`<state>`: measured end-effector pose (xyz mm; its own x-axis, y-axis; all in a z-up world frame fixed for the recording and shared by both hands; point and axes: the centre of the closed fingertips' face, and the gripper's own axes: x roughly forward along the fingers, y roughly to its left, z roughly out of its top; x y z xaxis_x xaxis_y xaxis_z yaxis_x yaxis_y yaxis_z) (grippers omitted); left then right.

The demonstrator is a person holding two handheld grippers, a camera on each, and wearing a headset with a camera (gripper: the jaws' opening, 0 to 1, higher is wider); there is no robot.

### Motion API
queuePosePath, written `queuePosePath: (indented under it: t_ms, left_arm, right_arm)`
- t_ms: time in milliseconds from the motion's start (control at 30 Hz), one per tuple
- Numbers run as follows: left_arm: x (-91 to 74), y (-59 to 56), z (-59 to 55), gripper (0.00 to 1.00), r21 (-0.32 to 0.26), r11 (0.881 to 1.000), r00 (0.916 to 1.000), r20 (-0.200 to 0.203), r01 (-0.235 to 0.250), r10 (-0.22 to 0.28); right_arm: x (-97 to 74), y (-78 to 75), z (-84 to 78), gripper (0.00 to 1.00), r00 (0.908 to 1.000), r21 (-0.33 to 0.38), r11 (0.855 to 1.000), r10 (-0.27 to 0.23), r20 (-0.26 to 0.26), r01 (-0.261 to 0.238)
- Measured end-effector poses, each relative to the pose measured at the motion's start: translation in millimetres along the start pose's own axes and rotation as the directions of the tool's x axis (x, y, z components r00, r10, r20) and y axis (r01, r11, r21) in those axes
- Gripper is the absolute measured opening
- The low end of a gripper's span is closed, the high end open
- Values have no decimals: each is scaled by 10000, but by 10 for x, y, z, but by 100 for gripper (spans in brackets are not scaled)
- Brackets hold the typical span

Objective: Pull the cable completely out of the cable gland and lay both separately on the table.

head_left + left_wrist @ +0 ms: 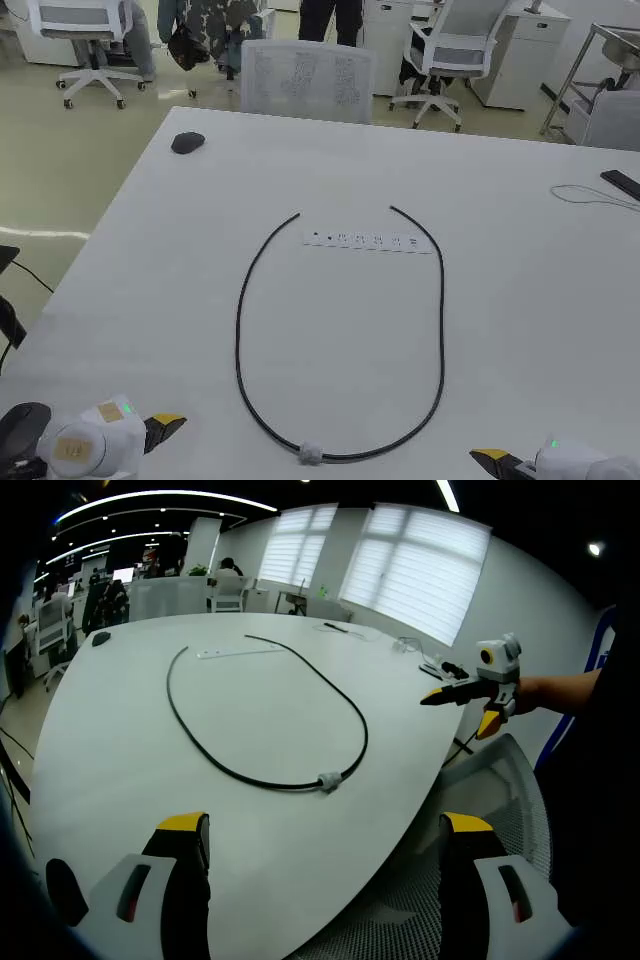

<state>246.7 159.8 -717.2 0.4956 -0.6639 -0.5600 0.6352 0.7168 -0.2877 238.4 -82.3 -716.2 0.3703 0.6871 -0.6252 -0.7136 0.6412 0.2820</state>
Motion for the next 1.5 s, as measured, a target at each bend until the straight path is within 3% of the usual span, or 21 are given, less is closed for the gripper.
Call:
queuePosePath:
  t_ms: [200,633,767,900,1200,1500]
  left_arm:
    - [-1,-1,15,96,70,10000,10000,-1,27,-27]
    - [-24,-18,14,96,144,9999,10000,-26,5,-4]
    - [-32,-28,-39,96,348,9994,9999,-126,48,-43]
    - [-23,21,-111,96,157,9999,9999,-149,-57,60]
    - [-26,-7,-24,97,70,9997,9994,268,-225,223]
    - [6,-49,-115,96,-84,9997,9997,62,-229,229]
  right_arm:
    - [10,-34,85,99,9999,30,10000,21,132,-21]
    - [-4,-52,60,98,9998,-48,9999,-138,139,139]
    - [7,-29,104,98,9999,-444,9989,-143,0,143]
    - [54,-1,172,96,9998,-780,9969,-28,-192,13]
    - [280,108,413,92,9974,-1767,9831,376,-619,-480]
    - [593,224,463,84,9851,-2541,9610,704,-1569,-1091]
